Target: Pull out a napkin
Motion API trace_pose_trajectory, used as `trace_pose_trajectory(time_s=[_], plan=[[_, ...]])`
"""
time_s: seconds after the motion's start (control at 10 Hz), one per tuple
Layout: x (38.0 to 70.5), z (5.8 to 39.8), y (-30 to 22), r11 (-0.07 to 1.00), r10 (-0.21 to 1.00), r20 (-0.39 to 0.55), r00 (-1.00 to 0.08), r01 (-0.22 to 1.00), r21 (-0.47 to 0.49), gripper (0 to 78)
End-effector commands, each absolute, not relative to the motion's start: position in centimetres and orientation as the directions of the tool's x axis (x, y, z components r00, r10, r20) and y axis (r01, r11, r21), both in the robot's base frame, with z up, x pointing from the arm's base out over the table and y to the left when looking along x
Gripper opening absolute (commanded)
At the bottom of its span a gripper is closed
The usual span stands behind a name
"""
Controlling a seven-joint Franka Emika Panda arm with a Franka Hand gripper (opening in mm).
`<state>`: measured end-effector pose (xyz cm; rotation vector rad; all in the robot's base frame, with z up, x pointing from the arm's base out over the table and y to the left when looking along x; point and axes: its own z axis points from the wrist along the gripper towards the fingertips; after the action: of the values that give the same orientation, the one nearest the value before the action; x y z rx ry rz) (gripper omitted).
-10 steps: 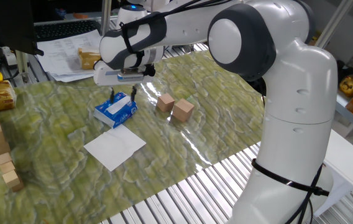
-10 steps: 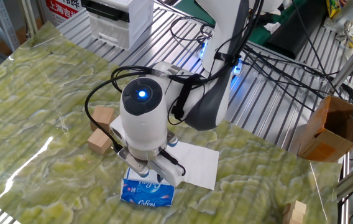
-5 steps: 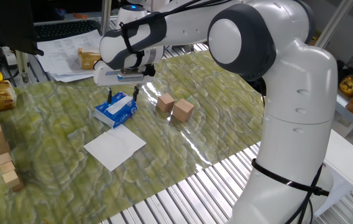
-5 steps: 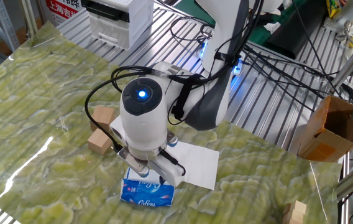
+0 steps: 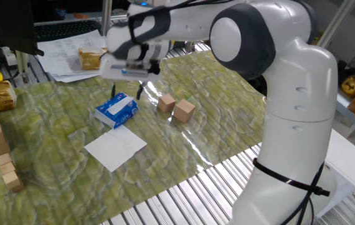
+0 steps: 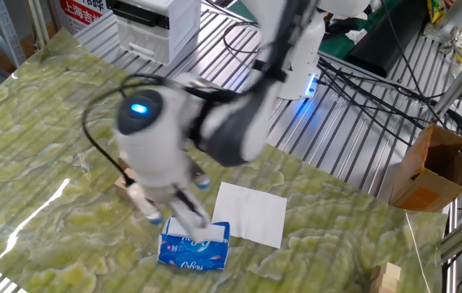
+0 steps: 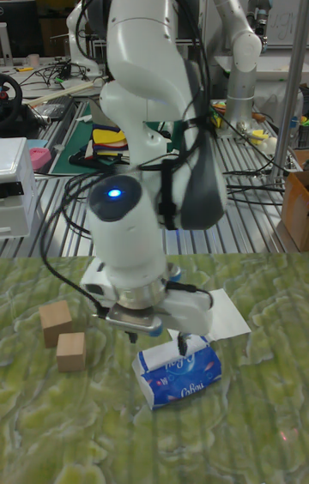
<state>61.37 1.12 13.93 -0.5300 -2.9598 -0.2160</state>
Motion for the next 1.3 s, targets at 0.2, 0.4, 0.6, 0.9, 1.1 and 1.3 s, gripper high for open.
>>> trace_pose_trajectory(time_s=[0.2, 0.4, 0.6, 0.9, 1.1, 1.3], plan=[[62.6, 14.2, 0.1, 0.875, 0.407, 0.201, -0.891, 0.444, 0.193, 77.5], [62.2, 13.9, 1.3, 0.865, 0.428, 0.202, -0.881, 0.464, 0.19, 77.5], [61.4, 13.3, 2.4, 0.861, 0.439, 0.193, -0.878, 0.472, 0.19, 77.5], [60.9, 12.5, 3.3, 0.854, 0.447, 0.193, -0.874, 0.481, 0.201, 77.5], [60.7, 12.3, 3.6, 0.852, 0.45, 0.192, -0.872, 0.484, 0.202, 77.5], [60.7, 12.3, 3.6, 0.85, 0.454, 0.192, -0.87, 0.487, 0.2, 77.5]])
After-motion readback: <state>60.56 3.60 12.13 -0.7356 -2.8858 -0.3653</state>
